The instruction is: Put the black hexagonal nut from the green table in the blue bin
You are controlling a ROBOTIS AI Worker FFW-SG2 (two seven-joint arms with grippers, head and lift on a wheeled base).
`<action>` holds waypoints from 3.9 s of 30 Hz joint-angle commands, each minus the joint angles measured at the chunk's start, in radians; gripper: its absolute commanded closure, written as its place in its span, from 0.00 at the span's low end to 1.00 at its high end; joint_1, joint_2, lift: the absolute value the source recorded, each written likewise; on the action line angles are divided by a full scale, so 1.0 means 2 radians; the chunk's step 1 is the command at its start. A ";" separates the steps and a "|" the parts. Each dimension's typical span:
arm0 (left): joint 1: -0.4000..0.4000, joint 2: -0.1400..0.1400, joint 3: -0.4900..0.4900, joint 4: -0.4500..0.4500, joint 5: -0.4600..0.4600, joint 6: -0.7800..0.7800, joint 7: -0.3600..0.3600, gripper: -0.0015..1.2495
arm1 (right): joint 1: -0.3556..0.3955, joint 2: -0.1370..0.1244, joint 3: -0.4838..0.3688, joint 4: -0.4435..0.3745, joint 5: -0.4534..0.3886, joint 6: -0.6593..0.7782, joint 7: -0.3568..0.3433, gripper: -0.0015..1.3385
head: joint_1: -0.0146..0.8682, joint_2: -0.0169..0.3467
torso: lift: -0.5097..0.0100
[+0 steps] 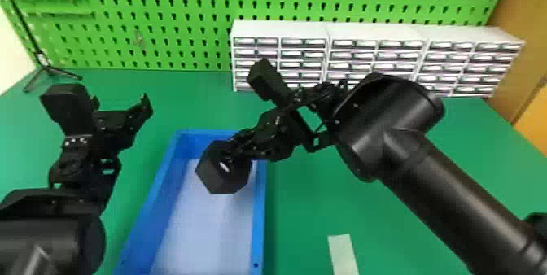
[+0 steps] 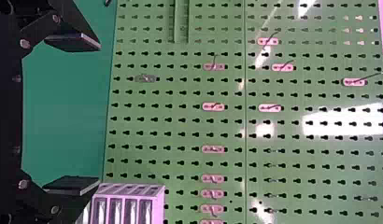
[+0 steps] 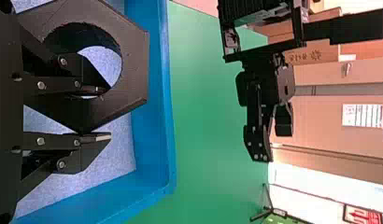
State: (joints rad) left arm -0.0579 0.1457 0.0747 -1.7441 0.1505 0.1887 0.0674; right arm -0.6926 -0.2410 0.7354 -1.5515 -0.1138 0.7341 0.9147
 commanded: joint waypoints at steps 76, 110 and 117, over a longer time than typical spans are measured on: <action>0.002 0.001 0.003 0.000 0.001 0.000 -0.001 0.21 | 0.030 0.017 -0.088 0.046 0.004 -0.044 -0.028 0.08 | 0.79 0.12 | 0.80; 0.004 0.000 0.000 -0.002 0.004 -0.002 0.000 0.21 | 0.142 0.051 -0.328 0.062 -0.021 -0.154 -0.189 0.08 | 0.79 0.12 | 0.80; 0.004 0.000 -0.001 -0.003 0.004 -0.002 0.000 0.21 | 0.169 0.064 -0.357 0.059 -0.042 -0.181 -0.242 0.08 | 0.79 0.12 | 0.80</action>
State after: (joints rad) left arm -0.0495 0.1457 0.0746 -1.7492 0.1582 0.1840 0.0669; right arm -0.3792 -0.1257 0.0519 -1.4308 -0.1873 0.3938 0.4443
